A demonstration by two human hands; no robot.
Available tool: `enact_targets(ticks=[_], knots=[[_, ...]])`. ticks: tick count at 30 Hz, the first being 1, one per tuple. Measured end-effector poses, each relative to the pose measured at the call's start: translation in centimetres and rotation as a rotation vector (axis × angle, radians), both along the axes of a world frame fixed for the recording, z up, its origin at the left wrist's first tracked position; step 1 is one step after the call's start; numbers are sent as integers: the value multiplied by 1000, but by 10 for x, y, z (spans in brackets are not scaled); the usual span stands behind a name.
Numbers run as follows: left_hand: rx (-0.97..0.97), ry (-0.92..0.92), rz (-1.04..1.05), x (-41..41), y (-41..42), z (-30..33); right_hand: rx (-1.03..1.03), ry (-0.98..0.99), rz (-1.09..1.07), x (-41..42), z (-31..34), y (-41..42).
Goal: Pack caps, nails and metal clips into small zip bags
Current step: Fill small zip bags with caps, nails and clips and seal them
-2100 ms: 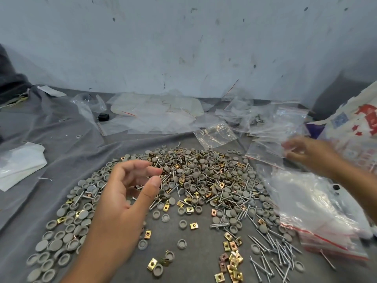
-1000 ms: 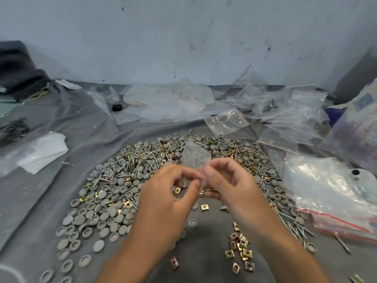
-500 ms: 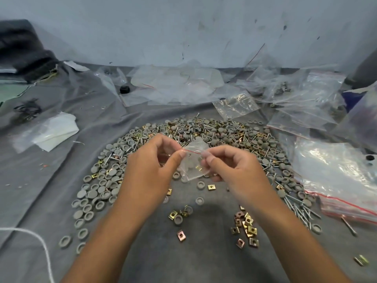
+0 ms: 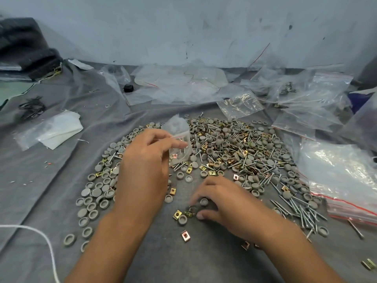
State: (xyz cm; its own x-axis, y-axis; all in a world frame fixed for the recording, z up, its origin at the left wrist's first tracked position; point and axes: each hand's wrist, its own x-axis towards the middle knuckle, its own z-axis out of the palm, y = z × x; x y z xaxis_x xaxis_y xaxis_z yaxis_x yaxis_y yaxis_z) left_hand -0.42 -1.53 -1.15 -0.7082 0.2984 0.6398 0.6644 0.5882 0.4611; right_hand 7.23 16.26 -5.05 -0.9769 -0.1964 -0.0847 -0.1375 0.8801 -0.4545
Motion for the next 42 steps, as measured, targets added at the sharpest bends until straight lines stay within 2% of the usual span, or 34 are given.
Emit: enact_targets(ticks=[7,10,13,15,21,26,28,31,33,35,36,39,42], knots=[[-122,-100,-43,-2,2,-4,-86,-18,7,-3,1,2],[-166,-140,-68,-2,2,-5,-183,48,-65,-2,9,6],[-171,-179,-86,0,2,-5,-358,264,-199,-2,21,10],[-181,-193,-95,0,4,-6,-393,455,-223,-2,27,8],[-201,-226,-139,4,12,-7,-93,782,-110,-5,24,-6],[-106,-321,-184,4,13,-9,-174,942,-148,-8,23,-9],[-90,-326,-200,4,13,-9,-213,927,-139,-9,23,-10],[-77,-326,-154,1,10,-10,-334,868,-283,-11,25,3],[-59,-319,-119,-1,8,-10,-282,602,-357,-13,21,15],[-53,-303,-94,-3,5,-9,-61,288,-320,-15,12,17],[-50,-298,-89,-3,4,-9,41,208,-285,-16,7,15],[-34,-298,-88,-4,4,-9,158,190,-245,-19,0,6],[-18,-305,-82,-5,3,-8,109,193,-257,-21,-2,6]])
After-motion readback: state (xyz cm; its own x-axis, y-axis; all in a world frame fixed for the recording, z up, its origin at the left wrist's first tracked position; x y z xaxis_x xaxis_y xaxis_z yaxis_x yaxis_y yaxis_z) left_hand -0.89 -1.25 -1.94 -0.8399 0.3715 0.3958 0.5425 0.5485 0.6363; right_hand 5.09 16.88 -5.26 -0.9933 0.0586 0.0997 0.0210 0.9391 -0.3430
